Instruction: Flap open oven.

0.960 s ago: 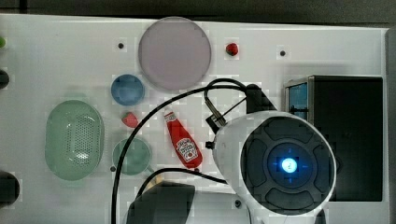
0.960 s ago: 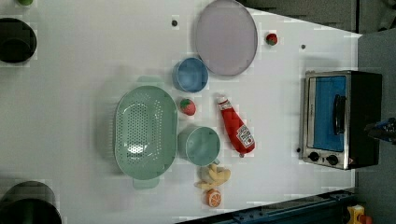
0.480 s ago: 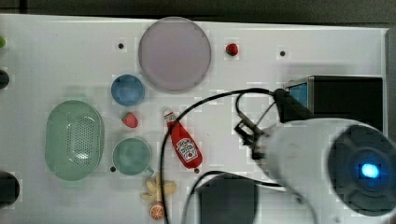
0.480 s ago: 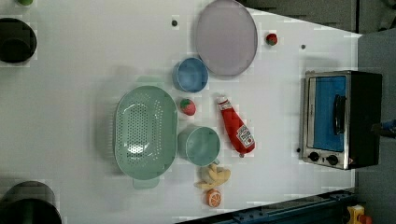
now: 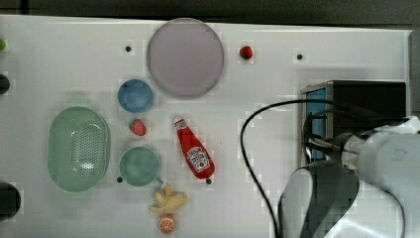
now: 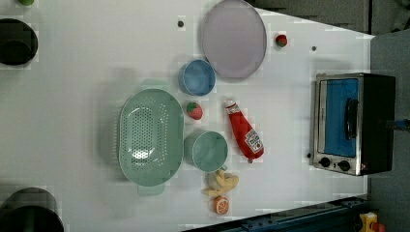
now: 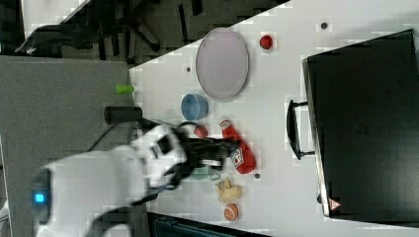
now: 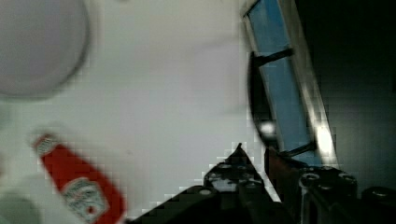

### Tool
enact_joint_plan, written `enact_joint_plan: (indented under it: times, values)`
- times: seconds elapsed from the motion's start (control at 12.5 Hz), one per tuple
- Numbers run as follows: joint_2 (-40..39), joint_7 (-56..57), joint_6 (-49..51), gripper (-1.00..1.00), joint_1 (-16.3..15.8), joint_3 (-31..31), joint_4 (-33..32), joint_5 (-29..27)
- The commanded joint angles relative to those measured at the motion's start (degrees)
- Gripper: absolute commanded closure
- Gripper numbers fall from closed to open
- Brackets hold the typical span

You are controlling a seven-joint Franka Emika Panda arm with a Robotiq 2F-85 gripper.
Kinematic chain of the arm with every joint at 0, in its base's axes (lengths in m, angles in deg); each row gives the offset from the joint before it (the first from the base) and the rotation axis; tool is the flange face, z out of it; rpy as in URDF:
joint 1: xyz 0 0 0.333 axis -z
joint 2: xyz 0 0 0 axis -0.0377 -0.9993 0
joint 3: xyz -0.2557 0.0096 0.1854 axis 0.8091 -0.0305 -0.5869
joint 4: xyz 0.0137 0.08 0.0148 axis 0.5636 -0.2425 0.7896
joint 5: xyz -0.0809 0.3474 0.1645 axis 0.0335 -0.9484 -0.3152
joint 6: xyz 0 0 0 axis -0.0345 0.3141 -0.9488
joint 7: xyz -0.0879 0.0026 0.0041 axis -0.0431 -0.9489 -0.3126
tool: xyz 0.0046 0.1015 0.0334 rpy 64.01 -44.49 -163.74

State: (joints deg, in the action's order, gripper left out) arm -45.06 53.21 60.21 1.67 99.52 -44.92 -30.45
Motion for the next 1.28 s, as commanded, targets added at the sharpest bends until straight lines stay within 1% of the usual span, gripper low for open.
enact_joint_plan:
  times: [0.08, 0.32, 0.72, 1.12, 1.28]
  values:
    - [-3.6, 15.8, -6.2, 0.65, 0.8, 1.8, -2.6, 0.0]
    - [-8.2, 15.8, -12.3, 0.65, 0.9, 3.1, -4.2, 0.0]
    - [-14.0, 15.8, -22.3, 0.65, 1.4, 3.1, -7.2, 0.0]
    - [-17.3, 15.7, -26.0, 0.65, 0.8, 2.5, -7.9, 0.1]
    - [-17.4, 14.8, -26.2, 0.65, -0.1, 2.0, -8.3, 2.3]
